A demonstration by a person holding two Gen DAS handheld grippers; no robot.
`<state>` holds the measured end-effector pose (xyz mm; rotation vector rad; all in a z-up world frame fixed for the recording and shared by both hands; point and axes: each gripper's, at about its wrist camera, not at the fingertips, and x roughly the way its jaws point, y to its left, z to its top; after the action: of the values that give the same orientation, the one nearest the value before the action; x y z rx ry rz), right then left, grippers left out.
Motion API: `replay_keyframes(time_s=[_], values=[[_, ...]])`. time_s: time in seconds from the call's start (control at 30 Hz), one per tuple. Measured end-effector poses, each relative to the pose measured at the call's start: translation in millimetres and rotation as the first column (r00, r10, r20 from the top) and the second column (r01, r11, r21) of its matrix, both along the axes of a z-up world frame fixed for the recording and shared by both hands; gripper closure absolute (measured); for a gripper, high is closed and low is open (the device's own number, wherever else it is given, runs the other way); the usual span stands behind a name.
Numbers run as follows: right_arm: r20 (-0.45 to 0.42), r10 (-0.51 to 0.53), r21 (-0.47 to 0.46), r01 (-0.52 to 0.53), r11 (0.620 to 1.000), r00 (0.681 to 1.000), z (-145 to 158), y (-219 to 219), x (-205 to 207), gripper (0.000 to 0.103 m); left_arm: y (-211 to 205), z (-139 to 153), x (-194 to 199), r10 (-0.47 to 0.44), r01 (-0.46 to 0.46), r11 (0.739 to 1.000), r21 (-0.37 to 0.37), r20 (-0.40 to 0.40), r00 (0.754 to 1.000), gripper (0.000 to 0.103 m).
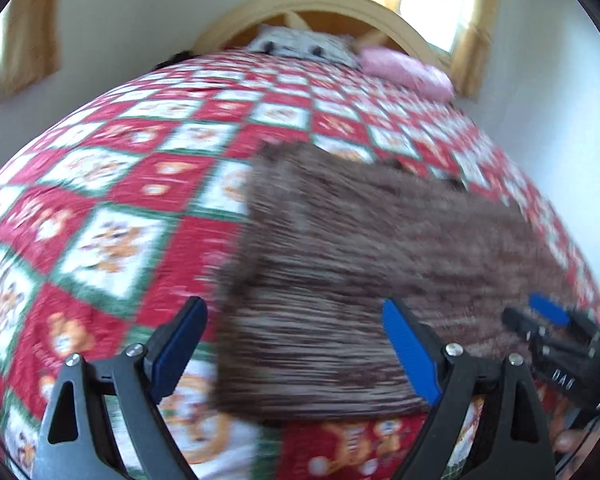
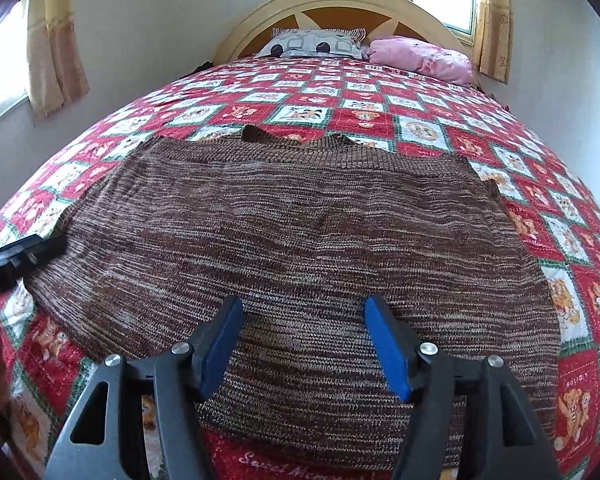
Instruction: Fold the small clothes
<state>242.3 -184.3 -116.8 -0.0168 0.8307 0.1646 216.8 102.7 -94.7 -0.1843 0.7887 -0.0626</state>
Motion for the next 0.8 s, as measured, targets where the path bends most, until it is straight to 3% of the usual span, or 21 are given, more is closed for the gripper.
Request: replay_keyframes(time_s=[0.17, 0.3, 0.4, 0.53, 0.6, 0.77, 0.8], values=[[0.001, 0.000, 0.042, 0.000, 0.999, 1.000, 0.6, -4.1, 0.3, 0.038, 30.5, 11.8, 15.7, 0.059, -0.058, 0.995, -0.084, 0.016, 0.998, 0.011], [0.002, 0.000, 0.048, 0.000, 0.999, 1.000, 0.4, -4.4, 0.1, 0.038, 23.1, -4.5, 39.4, 0.062, -0.068, 0.992, -0.107, -0.053, 0.997, 0.011], [0.002, 0.000, 0.049, 0.000, 0.999, 1.000, 0.4, -4.4, 0.0, 0.038, 16.0, -22.0, 51.9, 0.050, -0.069, 0.984, -0.166, -0.119, 0.992, 0.011], [0.001, 0.001, 0.055, -0.001, 0.998, 1.000, 0.3, -4.9, 0.7, 0.038, 0.8, -24.8, 49.7, 0.068, -0.079, 0.992, -0.101, -0.103, 0.992, 0.015], [0.001, 0.001, 0.061, -0.001, 0.998, 1.000, 0.3, -5.1, 0.8, 0.038, 1.5, -24.0, 47.3, 0.057, -0.067, 0.993, -0.097, -0.096, 0.994, 0.038], [0.002, 0.002, 0.074, -0.002, 0.997, 1.000, 0.3, -7.9, 0.7, 0.038, 10.7, -21.5, 47.1, 0.052, -0.066, 0.989, -0.131, -0.106, 0.993, 0.061], [0.002, 0.002, 0.075, -0.002, 0.997, 1.000, 0.3, -7.7, 0.7, 0.038, 10.8, -20.3, 49.6, 0.051, -0.066, 0.989, -0.136, -0.111, 0.993, 0.070]])
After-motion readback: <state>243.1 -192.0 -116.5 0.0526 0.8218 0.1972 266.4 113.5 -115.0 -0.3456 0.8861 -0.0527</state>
